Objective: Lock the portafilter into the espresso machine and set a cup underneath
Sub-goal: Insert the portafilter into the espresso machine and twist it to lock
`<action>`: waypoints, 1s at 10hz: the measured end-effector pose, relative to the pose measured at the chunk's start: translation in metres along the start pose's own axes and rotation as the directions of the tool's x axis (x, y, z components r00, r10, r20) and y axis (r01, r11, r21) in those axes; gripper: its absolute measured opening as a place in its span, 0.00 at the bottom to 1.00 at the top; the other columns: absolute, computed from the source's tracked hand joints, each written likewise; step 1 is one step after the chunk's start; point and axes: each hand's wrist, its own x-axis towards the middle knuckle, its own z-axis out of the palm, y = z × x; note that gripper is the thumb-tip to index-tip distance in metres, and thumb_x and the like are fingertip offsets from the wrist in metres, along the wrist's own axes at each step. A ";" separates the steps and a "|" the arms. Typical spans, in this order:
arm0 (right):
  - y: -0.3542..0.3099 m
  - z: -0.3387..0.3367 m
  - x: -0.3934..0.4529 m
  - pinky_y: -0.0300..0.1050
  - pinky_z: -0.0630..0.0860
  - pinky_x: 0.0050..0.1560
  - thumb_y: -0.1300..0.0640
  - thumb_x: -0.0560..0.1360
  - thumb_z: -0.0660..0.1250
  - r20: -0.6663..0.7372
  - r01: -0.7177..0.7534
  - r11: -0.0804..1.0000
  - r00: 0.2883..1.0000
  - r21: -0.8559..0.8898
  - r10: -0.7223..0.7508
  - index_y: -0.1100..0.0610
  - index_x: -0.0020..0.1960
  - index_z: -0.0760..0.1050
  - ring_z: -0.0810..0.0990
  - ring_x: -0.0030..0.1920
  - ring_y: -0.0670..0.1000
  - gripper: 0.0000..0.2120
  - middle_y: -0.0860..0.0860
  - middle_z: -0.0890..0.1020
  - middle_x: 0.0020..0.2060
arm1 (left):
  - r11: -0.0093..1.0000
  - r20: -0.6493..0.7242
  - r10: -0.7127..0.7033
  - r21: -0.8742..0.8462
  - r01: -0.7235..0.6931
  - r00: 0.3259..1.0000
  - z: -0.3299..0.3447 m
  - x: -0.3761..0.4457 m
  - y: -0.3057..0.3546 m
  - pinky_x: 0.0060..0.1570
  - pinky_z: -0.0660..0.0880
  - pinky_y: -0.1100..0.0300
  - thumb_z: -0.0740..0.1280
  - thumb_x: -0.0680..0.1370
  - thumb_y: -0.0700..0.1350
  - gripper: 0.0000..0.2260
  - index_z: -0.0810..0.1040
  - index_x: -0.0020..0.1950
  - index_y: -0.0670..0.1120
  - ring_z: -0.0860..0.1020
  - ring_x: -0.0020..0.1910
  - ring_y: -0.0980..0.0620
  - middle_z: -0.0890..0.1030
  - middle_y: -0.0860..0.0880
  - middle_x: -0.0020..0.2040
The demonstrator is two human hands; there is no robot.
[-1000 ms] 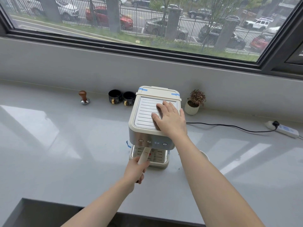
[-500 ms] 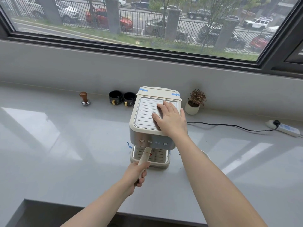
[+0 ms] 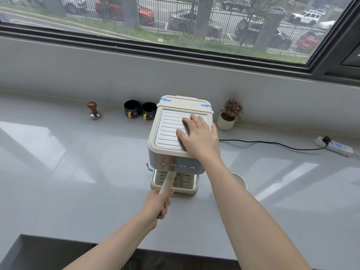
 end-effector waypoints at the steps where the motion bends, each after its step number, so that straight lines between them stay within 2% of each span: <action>1: 0.000 0.001 0.000 0.58 0.43 0.76 0.38 0.78 0.47 -0.009 0.000 1.000 1.000 0.007 0.000 0.41 0.74 0.58 0.50 0.78 0.45 0.25 0.42 0.56 0.78 | 1.000 -0.014 0.001 -0.003 -0.001 1.000 0.001 -0.001 0.001 0.22 0.52 0.65 0.67 0.78 0.44 0.08 0.70 0.42 0.44 0.57 0.19 0.54 0.65 0.50 0.25; 3: 0.000 0.003 -0.001 0.59 0.43 0.76 0.38 0.78 0.48 -0.017 0.003 1.000 1.000 0.021 -0.003 0.41 0.74 0.59 0.50 0.78 0.45 0.25 0.42 0.56 0.78 | 1.000 -0.083 -0.008 -0.030 0.006 0.997 0.013 -0.004 -0.001 0.21 0.53 0.65 0.67 0.78 0.44 0.09 0.70 0.40 0.44 0.57 0.20 0.53 0.66 0.51 0.24; 5: 0.001 0.004 0.001 0.59 0.43 0.77 0.39 0.78 0.48 -0.018 -0.002 1.000 1.000 0.027 0.003 0.42 0.74 0.59 0.51 0.78 0.45 0.25 0.43 0.57 0.78 | 1.000 -0.087 -0.009 -0.024 0.007 0.996 0.017 -0.004 -0.001 0.21 0.53 0.65 0.66 0.78 0.44 0.09 0.70 0.41 0.44 0.58 0.20 0.53 0.66 0.50 0.26; 7: 0.003 0.002 0.002 0.59 0.43 0.76 0.38 0.78 0.48 0.003 0.005 0.999 1.000 0.036 -0.005 0.42 0.74 0.60 0.51 0.78 0.46 0.25 0.43 0.57 0.78 | 0.995 -0.022 0.038 0.096 -0.036 0.999 0.012 -0.005 0.000 0.21 0.59 0.62 0.64 0.78 0.45 0.08 0.71 0.43 0.42 0.62 0.19 0.52 0.68 0.49 0.27; 9: 0.006 -0.002 -0.002 0.59 0.44 0.77 0.40 0.79 0.49 0.014 0.028 0.998 1.000 0.053 -0.028 0.42 0.74 0.60 0.51 0.78 0.46 0.24 0.44 0.57 0.78 | 0.969 0.061 0.072 0.233 -0.084 0.996 0.002 -0.016 0.007 0.23 0.69 0.59 0.65 0.78 0.45 0.08 0.73 0.46 0.40 0.71 0.21 0.50 0.73 0.45 0.34; 10: 0.006 -0.001 -0.002 0.59 0.47 0.77 0.42 0.79 0.50 -0.014 0.043 0.998 0.999 0.051 -0.042 0.44 0.73 0.62 0.53 0.78 0.47 0.23 0.45 0.59 0.77 | 0.945 0.077 0.096 0.307 -0.115 0.992 -0.002 -0.019 0.008 0.26 0.73 0.58 0.65 0.76 0.41 0.08 0.74 0.50 0.37 0.74 0.24 0.50 0.75 0.44 0.37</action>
